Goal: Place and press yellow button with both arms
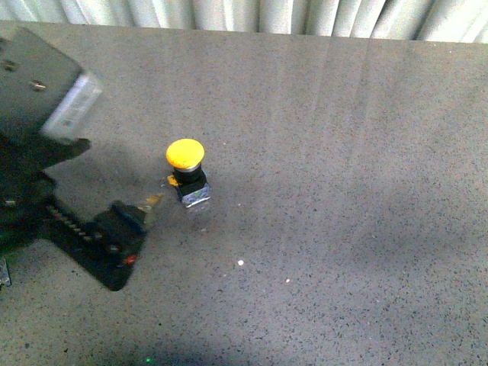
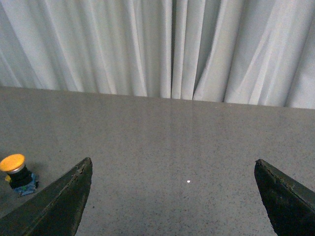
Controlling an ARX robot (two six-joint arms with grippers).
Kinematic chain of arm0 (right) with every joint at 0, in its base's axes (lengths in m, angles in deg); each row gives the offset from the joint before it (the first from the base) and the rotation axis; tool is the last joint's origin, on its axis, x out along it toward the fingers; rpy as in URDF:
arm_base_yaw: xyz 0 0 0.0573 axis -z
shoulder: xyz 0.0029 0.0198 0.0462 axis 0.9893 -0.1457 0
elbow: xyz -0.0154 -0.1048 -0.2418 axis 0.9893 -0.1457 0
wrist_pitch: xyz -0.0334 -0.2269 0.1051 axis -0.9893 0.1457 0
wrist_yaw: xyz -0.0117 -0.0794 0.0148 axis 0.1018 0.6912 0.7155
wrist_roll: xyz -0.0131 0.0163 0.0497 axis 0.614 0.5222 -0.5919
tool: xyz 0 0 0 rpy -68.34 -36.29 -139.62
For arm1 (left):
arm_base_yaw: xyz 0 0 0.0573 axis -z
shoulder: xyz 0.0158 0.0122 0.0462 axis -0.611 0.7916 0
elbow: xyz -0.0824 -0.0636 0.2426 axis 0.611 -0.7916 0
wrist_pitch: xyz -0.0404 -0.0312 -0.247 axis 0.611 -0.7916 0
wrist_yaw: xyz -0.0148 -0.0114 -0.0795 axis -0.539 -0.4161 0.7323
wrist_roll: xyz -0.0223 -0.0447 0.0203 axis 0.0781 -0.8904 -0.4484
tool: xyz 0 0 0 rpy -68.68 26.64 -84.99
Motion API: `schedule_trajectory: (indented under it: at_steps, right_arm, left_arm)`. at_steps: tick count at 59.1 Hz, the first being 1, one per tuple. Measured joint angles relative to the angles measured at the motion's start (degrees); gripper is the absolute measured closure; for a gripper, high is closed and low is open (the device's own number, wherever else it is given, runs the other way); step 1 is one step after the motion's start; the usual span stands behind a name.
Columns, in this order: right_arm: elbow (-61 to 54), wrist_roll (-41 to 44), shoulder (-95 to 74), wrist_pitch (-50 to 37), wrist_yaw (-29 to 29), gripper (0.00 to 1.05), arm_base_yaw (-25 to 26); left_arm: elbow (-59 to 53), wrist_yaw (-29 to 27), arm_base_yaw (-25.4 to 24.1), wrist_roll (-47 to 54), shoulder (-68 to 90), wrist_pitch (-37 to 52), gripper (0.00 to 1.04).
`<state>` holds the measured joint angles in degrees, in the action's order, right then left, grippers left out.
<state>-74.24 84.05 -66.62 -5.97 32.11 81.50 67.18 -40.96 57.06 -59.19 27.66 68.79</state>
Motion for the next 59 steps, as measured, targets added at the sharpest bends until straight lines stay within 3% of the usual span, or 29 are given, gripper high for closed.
schedule_trajectory:
  at_steps: [12,15,19,23,29,32,37,42,59]
  right_arm:
    - [0.0,0.0,0.0,0.0,0.0,0.09,0.0]
    - [0.0,0.0,0.0,0.0,0.0,0.09,0.0]
    - [0.0,0.0,0.0,0.0,0.0,0.09,0.0]
    - [0.0,0.0,0.0,0.0,0.1,0.09,0.0]
    - [0.2,-0.4,-0.4,0.5,-0.4,0.09,0.1]
    - [4.3,-3.7,-5.6,10.7,-3.3,0.09,0.2]
    - [11.6,-9.4,-19.5,24.5,-1.7,0.09,-2.1]
    - [15.0,-12.1,-30.6,22.6,1.9,0.09,-7.0]
    - [31.6,-10.6,-61.3,6.9,6.6,0.09,-20.8]
  left_arm:
    - [-5.8,12.0,-11.2,-5.7,-23.1,-14.5,0.1]
    - [-10.4,-1.1,-11.6,-10.2,-27.0,-2.2,0.21]
    - [-13.9,-8.3,-13.8,-13.1,-32.7,4.1,0.32]
    - [-15.4,-8.3,-17.9,-15.0,-40.7,1.5,0.45]
    - [-17.6,-7.9,-19.1,-16.2,-51.8,-7.6,0.63]
    - [-17.8,-7.8,-19.1,-16.4,-57.7,-13.6,0.72]
    - [-17.8,-7.9,-19.3,-16.6,-65.1,-19.2,0.86]
    - [-17.8,-7.9,-19.3,-16.7,-69.5,-22.2,1.02]
    - [-17.8,-7.9,-19.3,-16.9,-76.5,-29.2,1.03]
